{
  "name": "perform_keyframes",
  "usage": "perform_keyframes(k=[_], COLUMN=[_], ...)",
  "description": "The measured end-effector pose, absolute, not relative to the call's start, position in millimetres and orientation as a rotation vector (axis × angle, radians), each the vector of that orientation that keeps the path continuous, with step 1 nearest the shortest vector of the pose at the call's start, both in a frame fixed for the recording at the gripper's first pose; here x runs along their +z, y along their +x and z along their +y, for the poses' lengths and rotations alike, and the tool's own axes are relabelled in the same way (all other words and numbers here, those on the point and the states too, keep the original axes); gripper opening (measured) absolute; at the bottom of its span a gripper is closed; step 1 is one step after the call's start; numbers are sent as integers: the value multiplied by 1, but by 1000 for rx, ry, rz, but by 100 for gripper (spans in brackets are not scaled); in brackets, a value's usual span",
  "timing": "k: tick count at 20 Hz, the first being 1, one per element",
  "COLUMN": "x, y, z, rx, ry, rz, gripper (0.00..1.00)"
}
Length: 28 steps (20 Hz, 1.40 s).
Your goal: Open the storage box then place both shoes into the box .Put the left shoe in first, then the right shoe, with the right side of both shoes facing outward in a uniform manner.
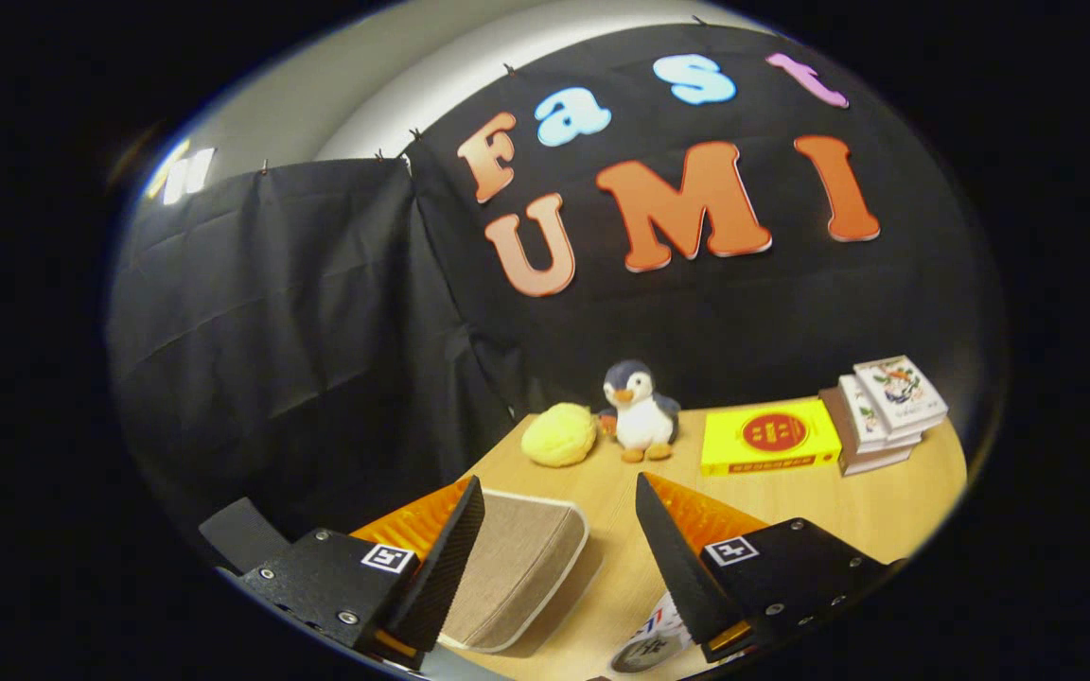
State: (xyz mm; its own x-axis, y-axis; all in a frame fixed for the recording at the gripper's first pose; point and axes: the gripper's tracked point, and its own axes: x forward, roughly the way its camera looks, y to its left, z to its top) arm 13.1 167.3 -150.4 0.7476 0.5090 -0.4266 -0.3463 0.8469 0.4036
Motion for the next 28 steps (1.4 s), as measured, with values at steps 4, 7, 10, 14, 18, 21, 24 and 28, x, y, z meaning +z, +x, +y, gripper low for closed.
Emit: perform_keyframes(k=[4, 7, 10, 14, 18, 21, 24, 28], x=[-203, -230, -245, -274, -295, -297, -290, -251], y=[-6, -23, -35, -42, -58, -63, -59, -49], z=[194, 211, 226, 240, 246, 251, 254, 242], rx=[525, 568, 601, 623, 620, 648, 677, 675], ry=[387, 443, 485, 556, 694, 836, 906, 997], rz=[766, 878, 963, 1067, 1171, 1209, 1219, 1152], gripper=[96, 96, 96, 96, 96, 96, 92, 73])
